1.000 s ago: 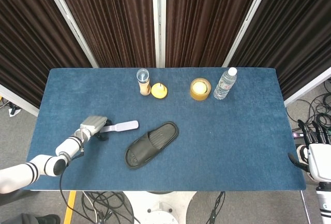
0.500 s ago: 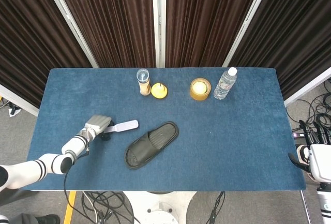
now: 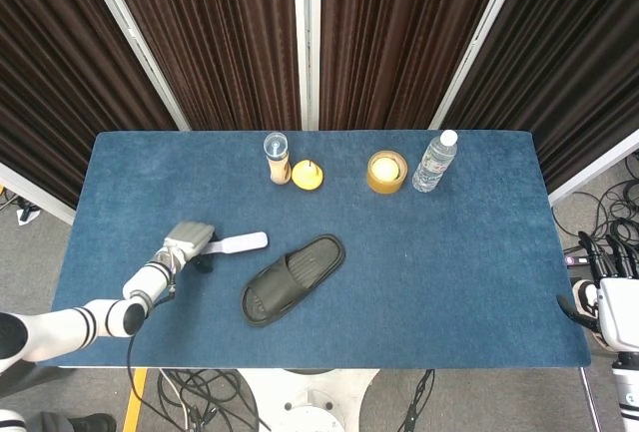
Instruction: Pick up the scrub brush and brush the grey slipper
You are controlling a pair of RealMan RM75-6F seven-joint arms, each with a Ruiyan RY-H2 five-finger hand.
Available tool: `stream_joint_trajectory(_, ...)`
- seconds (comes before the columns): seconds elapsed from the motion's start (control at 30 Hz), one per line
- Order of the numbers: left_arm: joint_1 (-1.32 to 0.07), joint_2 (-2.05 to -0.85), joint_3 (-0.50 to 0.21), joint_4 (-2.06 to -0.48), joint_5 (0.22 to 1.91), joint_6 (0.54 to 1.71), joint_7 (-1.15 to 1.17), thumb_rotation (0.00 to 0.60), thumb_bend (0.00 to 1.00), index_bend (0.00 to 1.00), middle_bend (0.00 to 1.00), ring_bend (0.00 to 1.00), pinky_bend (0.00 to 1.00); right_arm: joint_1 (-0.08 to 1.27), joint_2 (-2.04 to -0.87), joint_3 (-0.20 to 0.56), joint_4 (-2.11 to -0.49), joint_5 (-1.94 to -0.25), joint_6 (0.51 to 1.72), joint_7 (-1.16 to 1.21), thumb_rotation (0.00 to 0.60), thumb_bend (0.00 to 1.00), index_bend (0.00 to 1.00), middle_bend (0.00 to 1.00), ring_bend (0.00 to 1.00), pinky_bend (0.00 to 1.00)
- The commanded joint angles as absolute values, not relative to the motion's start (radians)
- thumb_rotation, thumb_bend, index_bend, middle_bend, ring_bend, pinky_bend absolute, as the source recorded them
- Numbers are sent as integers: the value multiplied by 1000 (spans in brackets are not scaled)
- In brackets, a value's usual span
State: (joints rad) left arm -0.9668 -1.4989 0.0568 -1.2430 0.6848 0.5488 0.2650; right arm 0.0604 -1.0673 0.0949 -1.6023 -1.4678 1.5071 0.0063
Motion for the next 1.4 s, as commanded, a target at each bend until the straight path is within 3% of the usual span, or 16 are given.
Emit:
stream_joint_trajectory(0.03, -965, -1511, 61, -1229, 676, 563, 276, 600, 171, 734, 802, 720, 867, 60, -1066, 95, -1604, -1465, 1507, 6, 600, 113, 36, 190, 30, 76)
stream_joint_trajectory(0.43, -975, -1521, 73, -1228, 638, 582, 331, 600, 157, 720, 788, 707, 878, 60, -1065, 95, -1611, -1464, 1504, 4, 600, 113, 36, 190, 30, 76)
stream_joint_trajectory(0.6, -963, -1529, 51, -1225, 645, 625, 324, 600, 156, 801, 878, 800, 991, 57, -1062, 95, -1615, -1462, 1506, 0, 600, 113, 36, 190, 30, 76)
stream_joint_trajectory(0.93, -933, -1526, -3, -1218, 666, 624, 260, 600, 170, 858, 930, 842, 1000, 56, -1061, 95, -1624, -1460, 1507, -11, 600, 114, 36, 192, 30, 76)
stream_joint_trajectory(1.0, -921, -1542, -22, -1198, 678, 632, 233, 600, 246, 880, 945, 854, 1000, 55, -1060, 95, -1626, -1459, 1505, -13, 600, 115, 36, 192, 30, 76)
stream_joint_trajectory(1.1, -895, -1553, -43, -1179, 732, 640, 182, 600, 484, 932, 980, 885, 1000, 54, -1057, 95, -1630, -1455, 1505, -16, 600, 113, 36, 193, 30, 76)
stream_joint_trajectory(1.17, -876, -1567, -50, -1160, 777, 670, 159, 600, 567, 968, 995, 910, 1000, 54, -1057, 96, -1631, -1454, 1505, -17, 600, 114, 36, 194, 30, 76)
stream_joint_trajectory(1.4, -769, -1639, -102, -1082, 1003, 818, -102, 600, 678, 1000, 1000, 998, 1000, 60, -1060, 94, -1637, -1454, 1492, -24, 600, 114, 36, 195, 30, 76)
